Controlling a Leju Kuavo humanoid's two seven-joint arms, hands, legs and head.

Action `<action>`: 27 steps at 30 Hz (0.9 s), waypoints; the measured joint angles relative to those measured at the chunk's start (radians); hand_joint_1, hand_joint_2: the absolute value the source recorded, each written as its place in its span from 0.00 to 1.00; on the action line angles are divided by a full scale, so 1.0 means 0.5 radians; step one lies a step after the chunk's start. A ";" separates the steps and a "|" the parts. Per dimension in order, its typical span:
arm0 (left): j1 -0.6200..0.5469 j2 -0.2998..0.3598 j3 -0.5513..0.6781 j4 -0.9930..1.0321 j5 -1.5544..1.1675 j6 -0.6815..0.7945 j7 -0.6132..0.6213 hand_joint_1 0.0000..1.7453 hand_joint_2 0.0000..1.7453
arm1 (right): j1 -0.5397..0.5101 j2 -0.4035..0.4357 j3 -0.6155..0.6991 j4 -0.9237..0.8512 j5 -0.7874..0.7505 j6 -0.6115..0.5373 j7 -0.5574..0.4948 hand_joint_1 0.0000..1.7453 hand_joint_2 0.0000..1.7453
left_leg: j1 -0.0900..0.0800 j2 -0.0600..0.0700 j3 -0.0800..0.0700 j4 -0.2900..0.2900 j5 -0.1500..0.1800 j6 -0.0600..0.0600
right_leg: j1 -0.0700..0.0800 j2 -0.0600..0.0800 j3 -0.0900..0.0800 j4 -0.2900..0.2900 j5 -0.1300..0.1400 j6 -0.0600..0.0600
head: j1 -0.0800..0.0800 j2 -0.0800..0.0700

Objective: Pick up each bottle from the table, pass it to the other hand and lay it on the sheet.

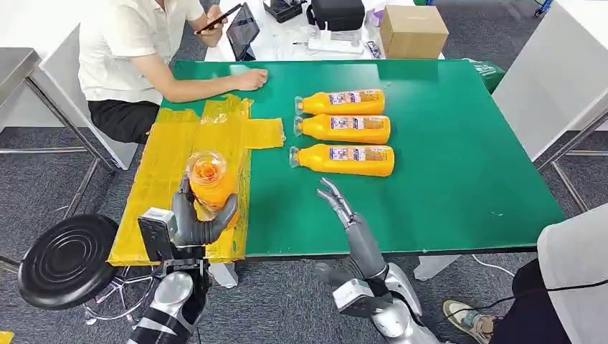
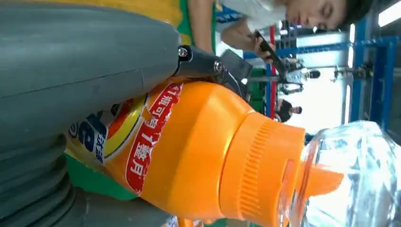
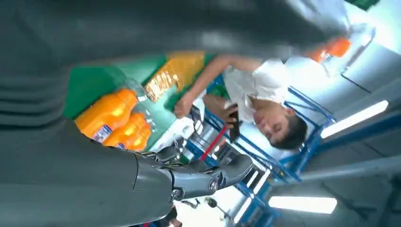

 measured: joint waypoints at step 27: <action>-0.900 0.034 -0.023 1.343 -1.891 0.096 0.847 1.00 1.00 | -0.164 0.213 0.045 0.094 -0.104 0.237 -0.032 0.00 0.00 | 0.001 -0.001 -0.005 0.000 0.006 -0.001 | 0.000 0.000 -0.004 0.002 0.002 0.002 | 0.000 0.000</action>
